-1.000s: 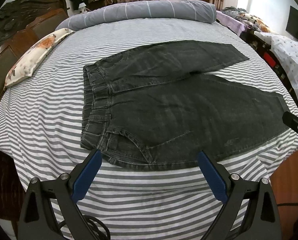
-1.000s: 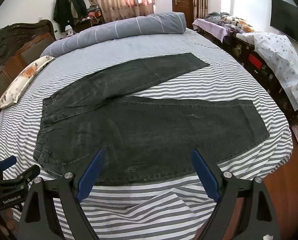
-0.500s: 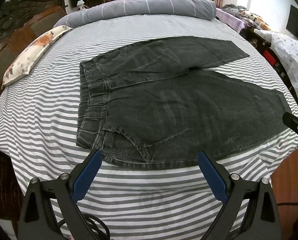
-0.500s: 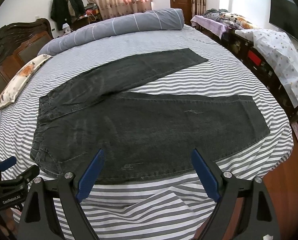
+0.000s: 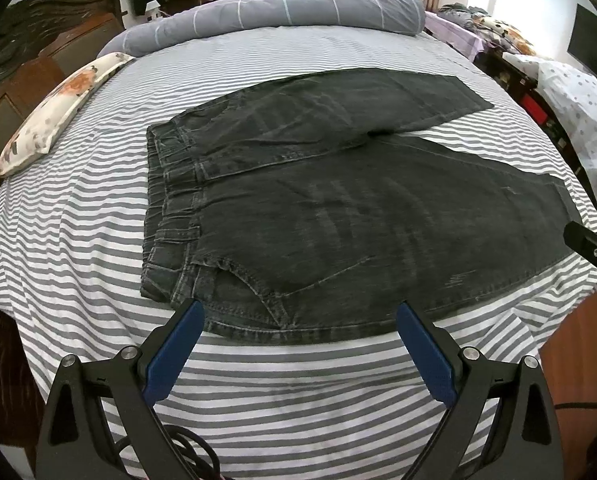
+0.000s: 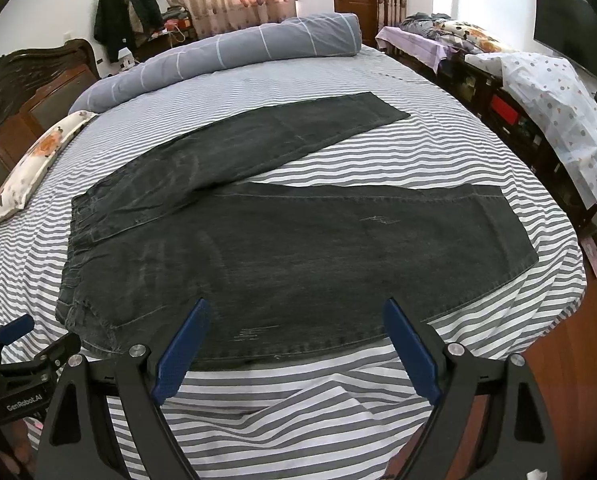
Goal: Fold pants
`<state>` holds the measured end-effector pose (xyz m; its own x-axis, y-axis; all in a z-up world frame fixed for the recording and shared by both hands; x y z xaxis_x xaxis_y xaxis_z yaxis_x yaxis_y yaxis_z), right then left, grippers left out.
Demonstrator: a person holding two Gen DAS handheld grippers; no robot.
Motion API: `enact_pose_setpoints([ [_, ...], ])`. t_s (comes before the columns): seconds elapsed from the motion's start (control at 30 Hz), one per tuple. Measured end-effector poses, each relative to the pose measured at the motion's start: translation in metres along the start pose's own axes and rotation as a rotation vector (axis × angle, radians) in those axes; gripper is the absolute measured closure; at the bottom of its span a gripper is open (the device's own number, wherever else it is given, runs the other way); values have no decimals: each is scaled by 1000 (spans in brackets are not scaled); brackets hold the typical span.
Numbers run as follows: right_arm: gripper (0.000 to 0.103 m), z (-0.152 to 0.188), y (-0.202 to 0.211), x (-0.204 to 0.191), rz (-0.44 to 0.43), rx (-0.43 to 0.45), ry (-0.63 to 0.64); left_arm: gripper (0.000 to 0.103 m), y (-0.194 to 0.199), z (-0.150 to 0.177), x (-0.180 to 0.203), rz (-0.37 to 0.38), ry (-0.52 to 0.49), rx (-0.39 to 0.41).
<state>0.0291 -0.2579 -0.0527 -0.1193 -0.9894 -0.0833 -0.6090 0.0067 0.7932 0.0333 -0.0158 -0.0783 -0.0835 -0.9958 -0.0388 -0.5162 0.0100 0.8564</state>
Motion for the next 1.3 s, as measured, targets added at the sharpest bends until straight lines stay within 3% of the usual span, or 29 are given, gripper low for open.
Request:
enact_pose_setpoints([
  [1.3,16,-14,-3,-1,-17,-5,-21,7,-9,-13,-9,23,16,13],
])
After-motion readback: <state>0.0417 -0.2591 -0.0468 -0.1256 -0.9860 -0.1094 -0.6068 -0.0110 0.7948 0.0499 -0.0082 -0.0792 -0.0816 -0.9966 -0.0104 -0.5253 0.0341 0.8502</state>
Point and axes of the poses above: each gripper's, at about its wrist camera, not at the fingertips, and y roughly against the way its jaws point, x to its right, z to its underside, the point moved 4 cm from there along -y, roughly the way its jaws point, and after that the axes turned 2 degrees about -z, right-handed, at the moved point
